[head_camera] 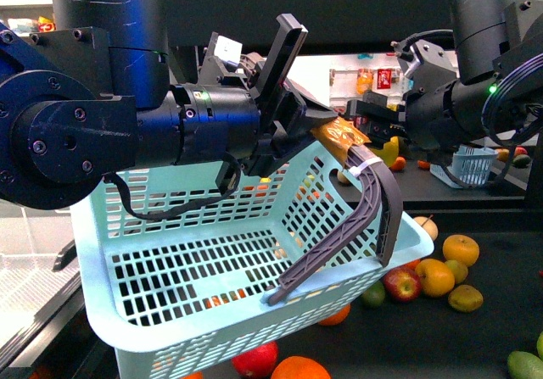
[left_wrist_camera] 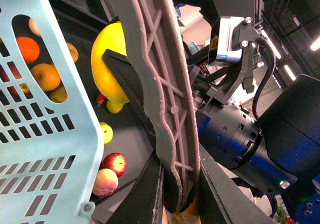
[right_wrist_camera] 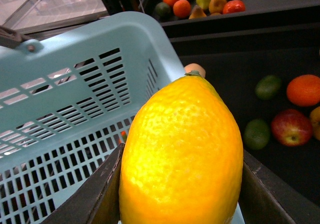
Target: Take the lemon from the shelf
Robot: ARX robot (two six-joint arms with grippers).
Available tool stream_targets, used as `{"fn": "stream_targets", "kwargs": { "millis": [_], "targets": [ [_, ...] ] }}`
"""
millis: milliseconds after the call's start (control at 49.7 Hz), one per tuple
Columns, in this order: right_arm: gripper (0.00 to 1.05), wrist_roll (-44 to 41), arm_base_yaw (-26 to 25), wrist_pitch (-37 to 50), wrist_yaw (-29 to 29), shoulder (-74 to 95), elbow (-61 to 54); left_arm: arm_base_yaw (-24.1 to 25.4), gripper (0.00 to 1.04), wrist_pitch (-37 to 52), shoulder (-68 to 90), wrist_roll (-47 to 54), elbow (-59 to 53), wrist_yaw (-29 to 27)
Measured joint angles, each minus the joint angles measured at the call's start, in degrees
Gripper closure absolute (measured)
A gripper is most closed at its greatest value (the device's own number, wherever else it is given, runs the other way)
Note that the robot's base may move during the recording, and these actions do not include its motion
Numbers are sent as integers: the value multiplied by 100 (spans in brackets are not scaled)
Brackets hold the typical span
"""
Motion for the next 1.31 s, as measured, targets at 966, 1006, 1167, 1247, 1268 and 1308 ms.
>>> {"fn": "stream_targets", "kwargs": {
  "millis": [966, 1006, 1167, 1247, 1268, 1308],
  "targets": [
    [8, -951, -807, 1517, 1067, -2568, -2632, -2, 92, -2, 2, -2, 0, 11],
    [8, -1008, -820, 1596, 1121, -2817, -2907, -2, 92, -2, 2, -2, 0, 11],
    [8, -1220, -970, 1663, 1335, -4118, -4310, 0, 92, -2, 2, 2, 0, -9],
    [10, -1259, -1010, 1650, 1316, -4710, -4861, 0, 92, -2, 2, 2, 0, -17],
    [13, -1268, -1010, 1690, 1169, -4889, -5027, -2, 92, -2, 2, 2, 0, -15],
    [19, -1281, -990, 1703, 901, -5289, -5377, -2, 92, -2, 2, 0, 0, -11]
  ]
}}
